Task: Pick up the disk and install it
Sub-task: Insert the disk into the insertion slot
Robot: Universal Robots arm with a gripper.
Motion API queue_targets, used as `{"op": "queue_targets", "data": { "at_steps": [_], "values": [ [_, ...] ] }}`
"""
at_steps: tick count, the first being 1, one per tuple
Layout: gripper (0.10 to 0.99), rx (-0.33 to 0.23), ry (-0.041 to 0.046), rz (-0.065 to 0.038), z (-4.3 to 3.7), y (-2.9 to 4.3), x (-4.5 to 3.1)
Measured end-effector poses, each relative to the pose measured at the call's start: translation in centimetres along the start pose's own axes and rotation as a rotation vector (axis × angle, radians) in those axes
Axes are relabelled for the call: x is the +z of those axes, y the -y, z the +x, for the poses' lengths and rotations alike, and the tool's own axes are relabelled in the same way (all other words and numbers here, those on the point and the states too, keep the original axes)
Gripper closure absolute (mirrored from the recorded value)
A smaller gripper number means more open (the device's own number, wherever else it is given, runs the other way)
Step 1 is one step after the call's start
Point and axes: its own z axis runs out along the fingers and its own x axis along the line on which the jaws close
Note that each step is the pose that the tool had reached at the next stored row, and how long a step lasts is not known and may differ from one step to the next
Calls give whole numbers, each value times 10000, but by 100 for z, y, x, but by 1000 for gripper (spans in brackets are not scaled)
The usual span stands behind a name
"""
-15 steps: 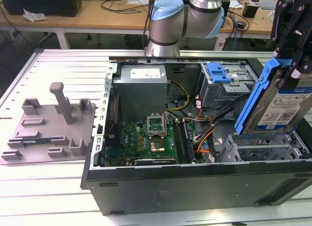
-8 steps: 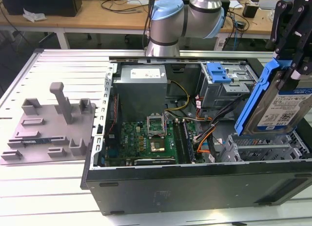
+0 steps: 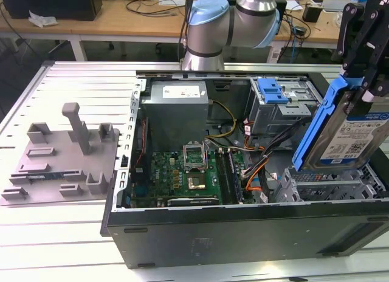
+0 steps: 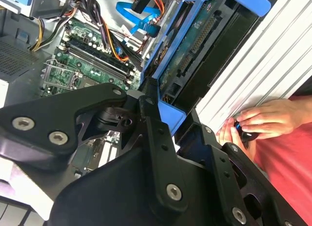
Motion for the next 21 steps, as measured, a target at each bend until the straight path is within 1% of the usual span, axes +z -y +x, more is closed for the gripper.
{"op": "queue_targets", "data": {
  "at_steps": [21],
  "values": [
    [718, -1, -1, -1, -3, 7, 112]
  ]
}}
